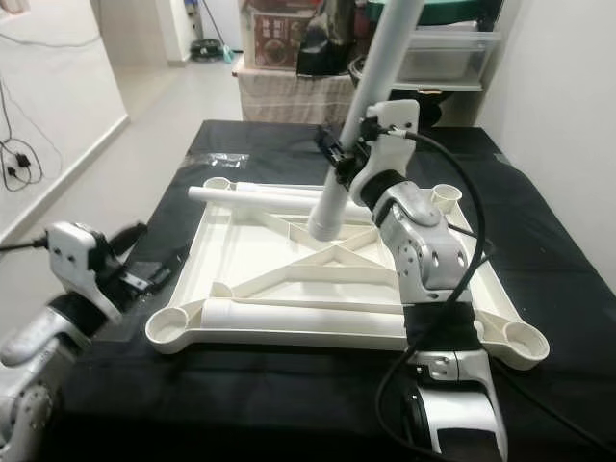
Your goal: Building children table
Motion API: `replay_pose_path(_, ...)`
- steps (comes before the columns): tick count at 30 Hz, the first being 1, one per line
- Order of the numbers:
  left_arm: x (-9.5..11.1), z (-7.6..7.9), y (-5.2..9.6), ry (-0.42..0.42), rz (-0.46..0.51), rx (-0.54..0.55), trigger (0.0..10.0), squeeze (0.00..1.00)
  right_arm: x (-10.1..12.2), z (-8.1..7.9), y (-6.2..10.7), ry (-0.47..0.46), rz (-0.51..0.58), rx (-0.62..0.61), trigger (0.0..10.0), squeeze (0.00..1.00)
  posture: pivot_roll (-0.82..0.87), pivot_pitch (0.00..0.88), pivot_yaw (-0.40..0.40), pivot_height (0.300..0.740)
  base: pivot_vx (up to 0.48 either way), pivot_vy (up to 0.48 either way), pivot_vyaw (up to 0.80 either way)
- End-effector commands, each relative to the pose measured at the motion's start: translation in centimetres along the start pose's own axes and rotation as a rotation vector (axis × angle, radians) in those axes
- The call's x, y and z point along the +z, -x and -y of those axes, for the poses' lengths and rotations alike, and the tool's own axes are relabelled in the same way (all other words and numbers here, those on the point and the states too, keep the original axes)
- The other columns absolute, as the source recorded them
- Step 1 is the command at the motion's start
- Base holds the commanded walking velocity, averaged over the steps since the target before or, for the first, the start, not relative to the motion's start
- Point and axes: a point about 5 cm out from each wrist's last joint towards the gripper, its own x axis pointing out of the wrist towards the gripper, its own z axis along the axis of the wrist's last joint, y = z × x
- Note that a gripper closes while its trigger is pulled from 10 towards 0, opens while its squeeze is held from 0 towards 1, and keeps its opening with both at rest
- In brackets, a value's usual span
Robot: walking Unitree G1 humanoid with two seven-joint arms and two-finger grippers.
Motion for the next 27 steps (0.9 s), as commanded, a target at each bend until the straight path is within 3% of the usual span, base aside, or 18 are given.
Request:
replay_pose_path(1,-0.4,1.0,0.1,0.011,-0.016,-0.004,10.0,0.00,-0.3,-0.2,0.1,0.006,0.000,-0.022,10.0,0.00,0.04,0.000,-0.043,0.740,0.000,0.000,0.00)
replay_pose_path(4,-1.0,2.1,0.2,-0.023,-0.040,-0.008,10.0,0.00,-1.0,-0.3,0.2,-0.010,-0.003,-0.049,10.0,0.00,0.04,0.000,-0.047,0.740,0.000,-0.096,0.00)
replay_pose_path(9,-1.1,2.3,-0.1,-0.069,-0.046,0.014,10.0,0.00,-1.6,-0.5,0.3,-0.043,0.001,-0.079,10.0,0.00,0.05,0.000,-0.047,0.740,0.000,-0.422,0.00)
replay_pose_path(14,-0.6,1.0,-1.1,-0.139,-0.035,0.046,10.0,0.00,-1.3,-0.5,0.5,-0.046,0.045,-0.098,10.0,0.00,0.04,0.000,-0.032,0.740,0.000,-0.454,-0.36)
replay_pose_path(18,-0.7,1.3,-1.2,-0.139,-0.039,0.031,10.0,0.00,-1.2,-0.5,0.6,-0.031,0.051,-0.096,10.0,0.00,0.03,0.000,-0.025,0.740,0.000,-0.452,0.00)
replay_pose_path(22,-1.1,2.6,-1.1,-0.117,-0.041,0.009,10.0,0.00,-1.4,-0.5,0.8,-0.030,0.050,-0.103,10.0,0.00,0.03,0.000,-0.028,0.740,0.000,-0.449,0.00)
replay_pose_path(27,-1.1,2.7,-1.1,-0.110,-0.037,0.011,10.0,0.00,-1.4,-0.7,0.7,-0.031,0.050,-0.087,10.0,0.00,0.04,0.000,-0.031,0.740,0.000,-0.441,0.00)
